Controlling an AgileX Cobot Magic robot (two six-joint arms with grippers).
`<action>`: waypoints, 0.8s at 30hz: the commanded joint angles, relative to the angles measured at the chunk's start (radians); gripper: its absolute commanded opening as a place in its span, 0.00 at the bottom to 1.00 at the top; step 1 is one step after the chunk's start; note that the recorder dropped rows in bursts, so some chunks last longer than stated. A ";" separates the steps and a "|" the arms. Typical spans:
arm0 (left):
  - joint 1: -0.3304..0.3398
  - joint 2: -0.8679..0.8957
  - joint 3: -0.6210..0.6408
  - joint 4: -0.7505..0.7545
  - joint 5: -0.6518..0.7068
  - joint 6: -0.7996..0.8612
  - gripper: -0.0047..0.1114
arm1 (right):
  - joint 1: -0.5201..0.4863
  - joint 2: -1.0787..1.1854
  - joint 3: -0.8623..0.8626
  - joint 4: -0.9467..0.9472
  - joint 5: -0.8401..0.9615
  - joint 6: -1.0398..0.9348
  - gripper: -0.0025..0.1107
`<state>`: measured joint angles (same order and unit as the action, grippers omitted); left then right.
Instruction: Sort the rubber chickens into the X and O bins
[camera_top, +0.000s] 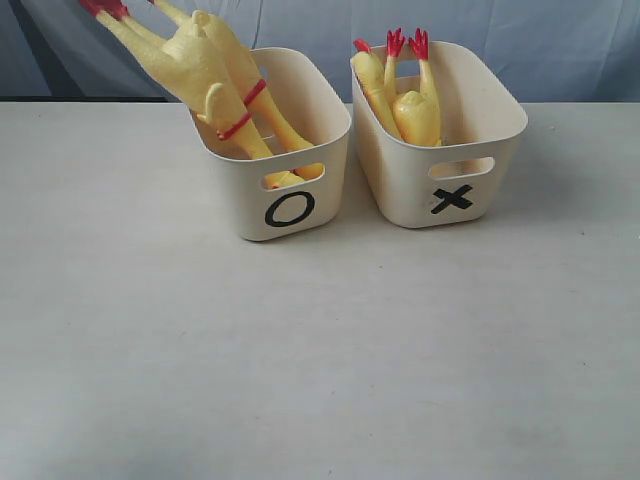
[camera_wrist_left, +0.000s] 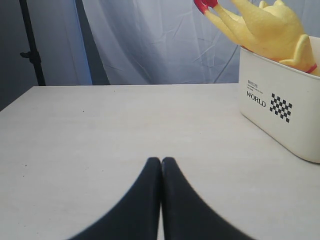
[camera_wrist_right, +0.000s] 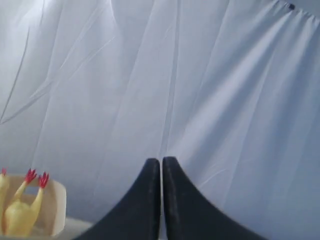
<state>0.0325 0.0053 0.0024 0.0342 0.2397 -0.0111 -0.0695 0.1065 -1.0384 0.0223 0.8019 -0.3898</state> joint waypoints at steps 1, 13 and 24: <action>-0.004 -0.005 -0.002 0.005 0.000 -0.004 0.04 | -0.024 0.000 0.204 0.122 -0.327 0.186 0.05; -0.004 -0.005 -0.002 0.005 0.000 -0.004 0.04 | -0.024 0.009 0.816 0.090 -0.648 0.227 0.05; -0.004 -0.005 -0.002 0.005 0.000 -0.004 0.04 | 0.049 -0.024 1.038 -0.015 -0.796 0.229 0.05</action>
<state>0.0325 0.0053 0.0024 0.0342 0.2397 -0.0111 -0.0559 0.0951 -0.0015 0.0352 -0.0083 -0.1649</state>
